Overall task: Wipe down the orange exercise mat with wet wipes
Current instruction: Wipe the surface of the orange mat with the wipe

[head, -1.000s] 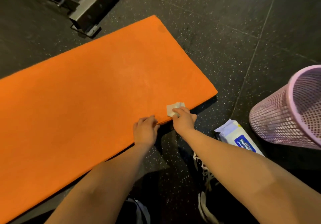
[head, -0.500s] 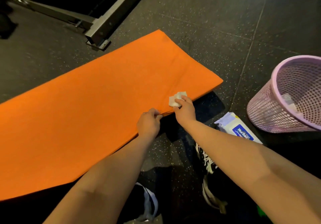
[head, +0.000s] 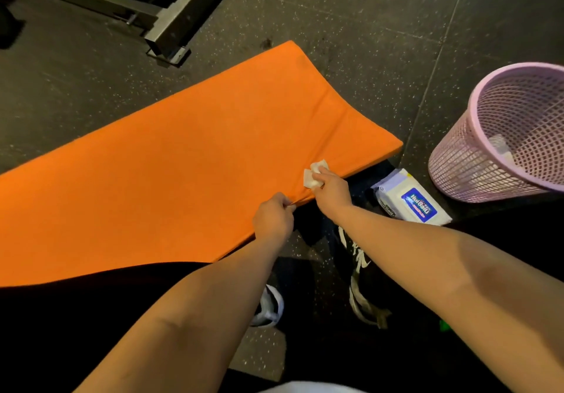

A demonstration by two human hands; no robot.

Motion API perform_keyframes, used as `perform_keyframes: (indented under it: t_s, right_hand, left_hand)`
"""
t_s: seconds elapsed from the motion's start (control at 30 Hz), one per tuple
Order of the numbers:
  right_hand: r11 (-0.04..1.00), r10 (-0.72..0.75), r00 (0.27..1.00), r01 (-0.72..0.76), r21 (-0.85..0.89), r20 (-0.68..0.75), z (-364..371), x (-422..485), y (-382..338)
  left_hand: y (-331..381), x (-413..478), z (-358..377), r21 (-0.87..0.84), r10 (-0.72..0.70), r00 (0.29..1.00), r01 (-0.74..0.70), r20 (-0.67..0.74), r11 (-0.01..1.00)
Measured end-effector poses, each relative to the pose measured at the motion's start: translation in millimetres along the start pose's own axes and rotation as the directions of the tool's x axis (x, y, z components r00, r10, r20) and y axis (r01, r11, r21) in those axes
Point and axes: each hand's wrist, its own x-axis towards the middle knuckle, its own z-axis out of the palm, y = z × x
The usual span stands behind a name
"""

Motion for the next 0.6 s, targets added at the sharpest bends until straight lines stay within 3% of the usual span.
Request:
perform_keyframes:
  t_s: [0.33,0.43,0.6]
  right_hand:
    - [0.996,0.06,0.997,-0.063,-0.057,-0.038,8.6,-5.3,18.6]
    - [0.977,0.072,0.997,-0.069,-0.202,0.005,6.2,-4.1,18.3]
    - [0.877,0.018,1.0,-0.006,-0.481,0.021,-1.3,5.0,27.8]
  left_hand:
    - [15.9,14.8,25.3,0.16,-0.025,0.994,0.008,0.103,0.987]
    - [23.6,26.5,34.4,0.159,0.068,0.981,-0.097,0.18,0.982]
    - [33.7,42.3,44.9,0.189,0.052,0.961,-0.106,0.27,0.976]
